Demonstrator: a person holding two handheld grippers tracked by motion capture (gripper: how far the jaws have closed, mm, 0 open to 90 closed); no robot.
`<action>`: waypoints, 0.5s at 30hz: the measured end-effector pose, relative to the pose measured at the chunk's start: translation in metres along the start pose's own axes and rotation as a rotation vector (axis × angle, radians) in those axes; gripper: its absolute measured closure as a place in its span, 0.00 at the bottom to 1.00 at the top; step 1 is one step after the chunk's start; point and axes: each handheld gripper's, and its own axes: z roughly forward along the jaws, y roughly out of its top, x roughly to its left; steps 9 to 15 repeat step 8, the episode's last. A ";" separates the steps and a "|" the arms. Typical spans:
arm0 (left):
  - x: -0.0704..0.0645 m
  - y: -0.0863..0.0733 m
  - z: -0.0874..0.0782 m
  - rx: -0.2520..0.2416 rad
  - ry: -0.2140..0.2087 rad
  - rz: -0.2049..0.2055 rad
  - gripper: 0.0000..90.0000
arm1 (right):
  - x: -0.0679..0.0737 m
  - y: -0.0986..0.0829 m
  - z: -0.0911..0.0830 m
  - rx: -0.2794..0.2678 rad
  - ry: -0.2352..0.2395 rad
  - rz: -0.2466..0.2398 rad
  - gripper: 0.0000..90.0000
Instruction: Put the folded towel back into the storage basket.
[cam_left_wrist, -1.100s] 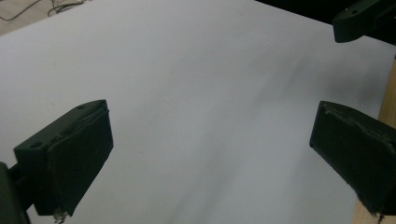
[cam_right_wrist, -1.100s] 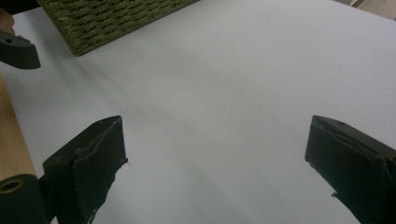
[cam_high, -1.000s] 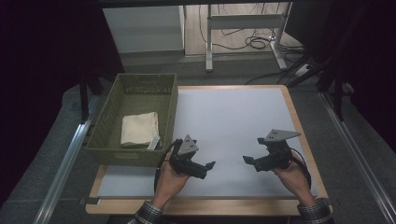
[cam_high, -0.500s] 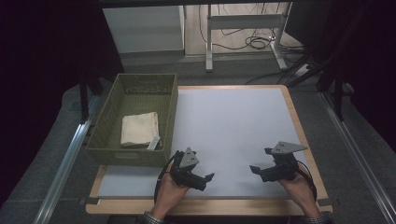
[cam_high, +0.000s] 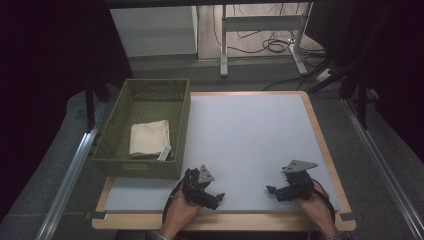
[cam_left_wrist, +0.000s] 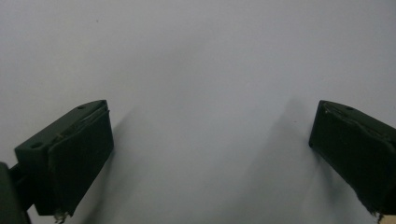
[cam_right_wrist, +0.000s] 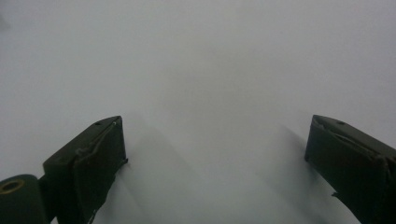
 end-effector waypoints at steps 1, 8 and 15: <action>0.000 0.000 0.000 -0.004 0.002 -0.001 0.00 | 0.001 0.000 0.000 0.003 -0.007 -0.008 0.05; -0.002 -0.003 0.000 -0.019 0.014 -0.009 0.00 | 0.001 -0.001 0.001 0.001 -0.007 -0.009 0.05; -0.002 -0.003 0.000 -0.019 0.014 -0.009 0.00 | 0.001 -0.001 0.001 0.001 -0.007 -0.009 0.05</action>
